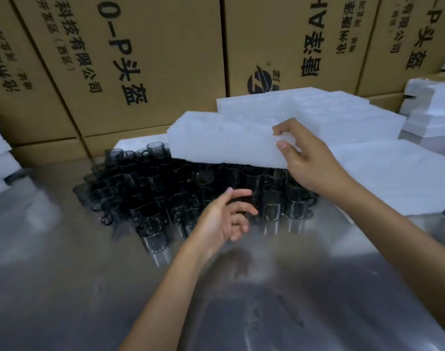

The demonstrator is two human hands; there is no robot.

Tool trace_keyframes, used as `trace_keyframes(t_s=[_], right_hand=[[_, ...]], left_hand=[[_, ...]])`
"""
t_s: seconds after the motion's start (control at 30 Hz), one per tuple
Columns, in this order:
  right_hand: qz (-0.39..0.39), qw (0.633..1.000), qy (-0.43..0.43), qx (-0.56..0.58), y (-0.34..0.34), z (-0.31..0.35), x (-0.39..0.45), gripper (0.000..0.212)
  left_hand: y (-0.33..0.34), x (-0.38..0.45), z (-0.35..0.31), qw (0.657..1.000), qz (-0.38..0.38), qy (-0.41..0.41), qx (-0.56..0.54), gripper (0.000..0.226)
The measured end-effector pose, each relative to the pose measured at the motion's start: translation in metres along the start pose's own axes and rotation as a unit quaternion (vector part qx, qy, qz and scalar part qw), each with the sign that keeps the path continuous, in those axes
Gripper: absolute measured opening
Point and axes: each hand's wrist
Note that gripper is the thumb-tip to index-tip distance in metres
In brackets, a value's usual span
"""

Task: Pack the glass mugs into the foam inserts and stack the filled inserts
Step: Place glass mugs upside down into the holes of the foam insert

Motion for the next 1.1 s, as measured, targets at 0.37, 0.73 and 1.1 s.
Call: trace_keyframes(t_s=[0.37,0.73,1.1], right_hand=[[0.109,0.991,-0.036,0.075,-0.028,-0.009,-0.096,0.024],[0.077,0.996,0.035,-0.031,0.020,-0.016,-0.082,0.008],[0.200,0.962,0.001,-0.184,0.080,-0.023,-0.061,0.018]], left_hand=[[-0.053,-0.058,-0.059,0.977,-0.161,0.123,-0.063,0.069],[-0.045,-0.071,-0.036,0.903,-0.136,0.124,0.388,0.023],[-0.055,-0.062,-0.026,0.795,-0.188,0.251,0.519,0.023]])
Point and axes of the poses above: each hand's wrist, its own x-axis towards the middle knuckle, its own y-axis out of the palm, z = x × y, and after that the axes turned 7 degrees about -x, right-handed
